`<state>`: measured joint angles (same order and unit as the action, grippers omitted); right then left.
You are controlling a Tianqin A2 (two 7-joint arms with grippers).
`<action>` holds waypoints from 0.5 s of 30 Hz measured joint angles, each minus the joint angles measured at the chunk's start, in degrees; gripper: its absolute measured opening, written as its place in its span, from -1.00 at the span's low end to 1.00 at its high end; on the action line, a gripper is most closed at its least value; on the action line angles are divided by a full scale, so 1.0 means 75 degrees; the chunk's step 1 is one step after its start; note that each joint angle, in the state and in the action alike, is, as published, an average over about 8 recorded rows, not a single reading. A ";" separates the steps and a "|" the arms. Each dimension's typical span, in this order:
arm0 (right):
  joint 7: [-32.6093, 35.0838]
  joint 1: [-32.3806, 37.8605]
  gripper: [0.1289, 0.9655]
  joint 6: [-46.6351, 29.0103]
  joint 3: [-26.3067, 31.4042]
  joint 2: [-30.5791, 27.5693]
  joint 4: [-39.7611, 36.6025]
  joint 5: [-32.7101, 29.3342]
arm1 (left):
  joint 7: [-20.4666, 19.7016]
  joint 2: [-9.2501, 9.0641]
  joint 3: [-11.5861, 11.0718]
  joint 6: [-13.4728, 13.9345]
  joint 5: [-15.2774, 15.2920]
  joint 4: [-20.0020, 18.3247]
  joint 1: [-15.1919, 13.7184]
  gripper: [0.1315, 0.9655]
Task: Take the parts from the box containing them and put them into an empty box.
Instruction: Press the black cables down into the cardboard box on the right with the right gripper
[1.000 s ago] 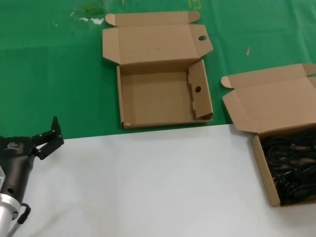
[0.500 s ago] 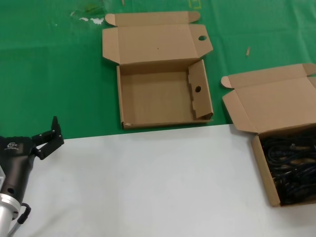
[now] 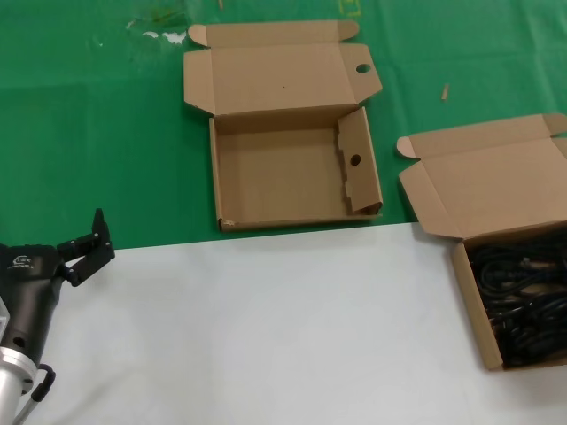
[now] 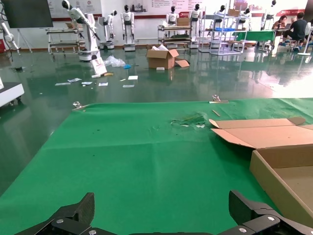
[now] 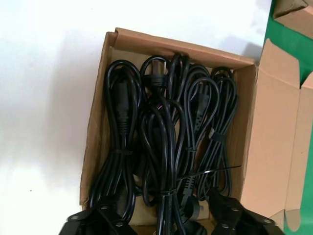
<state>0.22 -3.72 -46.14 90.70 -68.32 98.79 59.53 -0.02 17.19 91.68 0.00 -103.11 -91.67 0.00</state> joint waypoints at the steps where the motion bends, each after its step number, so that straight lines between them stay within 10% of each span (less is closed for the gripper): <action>1: -0.0004 -0.0021 0.28 0.0018 -0.0005 -0.0010 -0.0013 0.0002 | 0.0000 0.0000 0.0000 0.0000 0.0000 0.0000 0.0000 1.00; 15: 0.0054 0.0269 -0.49 0.0095 0.0325 0.0118 -0.0267 -0.0011 | 0.0000 0.0000 0.0000 0.0000 0.0000 0.0000 0.0000 1.00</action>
<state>0.63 -1.71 -45.43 93.14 -67.43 96.79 59.45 -0.02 17.19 91.68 0.00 -103.12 -91.67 0.00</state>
